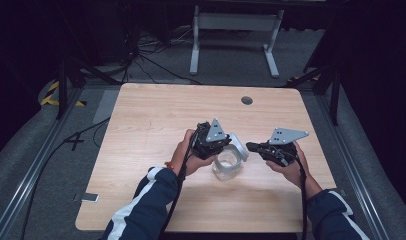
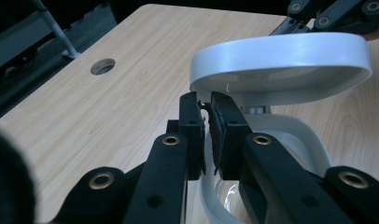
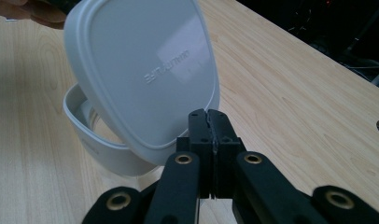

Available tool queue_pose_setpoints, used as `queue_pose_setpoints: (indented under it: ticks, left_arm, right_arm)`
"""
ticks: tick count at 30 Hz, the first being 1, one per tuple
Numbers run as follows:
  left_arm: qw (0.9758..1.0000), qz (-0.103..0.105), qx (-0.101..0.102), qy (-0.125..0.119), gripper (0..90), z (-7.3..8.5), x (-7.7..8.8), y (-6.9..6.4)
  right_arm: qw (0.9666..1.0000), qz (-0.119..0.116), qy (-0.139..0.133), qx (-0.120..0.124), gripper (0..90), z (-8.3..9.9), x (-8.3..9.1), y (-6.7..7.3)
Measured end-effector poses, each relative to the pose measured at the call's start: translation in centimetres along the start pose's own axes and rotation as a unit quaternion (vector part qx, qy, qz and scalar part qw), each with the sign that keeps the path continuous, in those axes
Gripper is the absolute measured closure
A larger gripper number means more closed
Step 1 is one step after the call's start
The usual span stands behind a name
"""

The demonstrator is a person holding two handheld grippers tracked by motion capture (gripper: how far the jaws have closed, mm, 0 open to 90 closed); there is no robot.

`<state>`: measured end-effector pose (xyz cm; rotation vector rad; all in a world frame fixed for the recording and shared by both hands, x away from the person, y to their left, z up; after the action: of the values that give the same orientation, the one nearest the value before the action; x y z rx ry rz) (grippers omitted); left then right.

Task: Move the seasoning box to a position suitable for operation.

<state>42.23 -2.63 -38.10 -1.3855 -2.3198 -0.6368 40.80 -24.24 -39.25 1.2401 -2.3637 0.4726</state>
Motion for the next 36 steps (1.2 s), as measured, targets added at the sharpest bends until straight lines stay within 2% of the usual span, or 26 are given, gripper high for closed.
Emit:
queue_pose_setpoints:
  ticks: [1, 3, 6, 10, 19, 23, 24, 29, 33, 36]
  left_arm:
    - [1.0, -0.002, 0.004, -0.004, 83.3, -0.1, -0.1, -0.1]
    - [1.0, -0.003, -0.002, -0.001, 83.1, -0.2, -0.2, 0.1]
    - [1.0, -0.004, 0.003, -0.003, 82.2, -0.4, -0.4, 0.1]
    - [1.0, -0.007, -0.001, 0.001, 82.3, -0.6, -0.7, 0.3]
    - [1.0, -0.002, 0.0, -0.002, 82.4, -1.5, -1.4, 0.4]
    - [1.0, 0.001, -0.003, -0.002, 82.0, -2.3, -1.8, 0.3]
    - [0.9999, 0.002, -0.013, 0.004, 81.7, -2.6, -2.1, 0.3]
    - [0.9998, 0.002, -0.02, 0.007, 81.4, -3.0, -2.6, 0.3]
    - [0.9998, 0.0, -0.015, 0.011, 80.2, -3.0, -2.7, 0.5]
    - [0.9997, 0.001, -0.019, 0.014, 78.1, -3.2, -2.6, 0.6]
  right_arm:
    - [1.0, 0.0, 0.001, 0.0, 89.7, 0.0, 0.1, 0.0]
    - [1.0, 0.001, 0.002, 0.001, 89.7, 0.1, 0.2, 0.0]
    - [1.0, 0.0, 0.003, 0.002, 89.7, 0.1, 0.3, 0.0]
    - [1.0, -0.001, 0.004, 0.001, 89.7, 0.1, 0.4, -0.1]
    - [1.0, -0.004, 0.004, 0.002, 89.6, 0.2, 0.3, -0.1]
    - [1.0, -0.004, 0.003, 0.0, 89.6, 0.2, 0.5, -0.2]
    - [1.0, -0.002, 0.001, -0.002, 89.6, 0.3, 0.7, -0.4]
    - [1.0, 0.001, -0.001, -0.006, 89.7, 0.5, 1.1, -0.7]
    - [1.0, 0.002, -0.001, -0.006, 89.6, 0.5, 1.0, -0.9]
    - [1.0, 0.002, 0.0, -0.003, 89.6, 0.4, 0.9, -0.9]
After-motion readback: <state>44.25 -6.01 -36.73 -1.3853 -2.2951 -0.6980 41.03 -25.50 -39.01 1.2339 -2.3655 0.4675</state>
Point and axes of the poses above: each handheld gripper's, and its own axes: x roughly backward along the jaws, z roughly out of its underside, y roughly to its left, the point moved 3 cm from there along -x, roughly forward along the jaws, and after that the axes turned 2 degrees about -x, right-handed, at the moved point
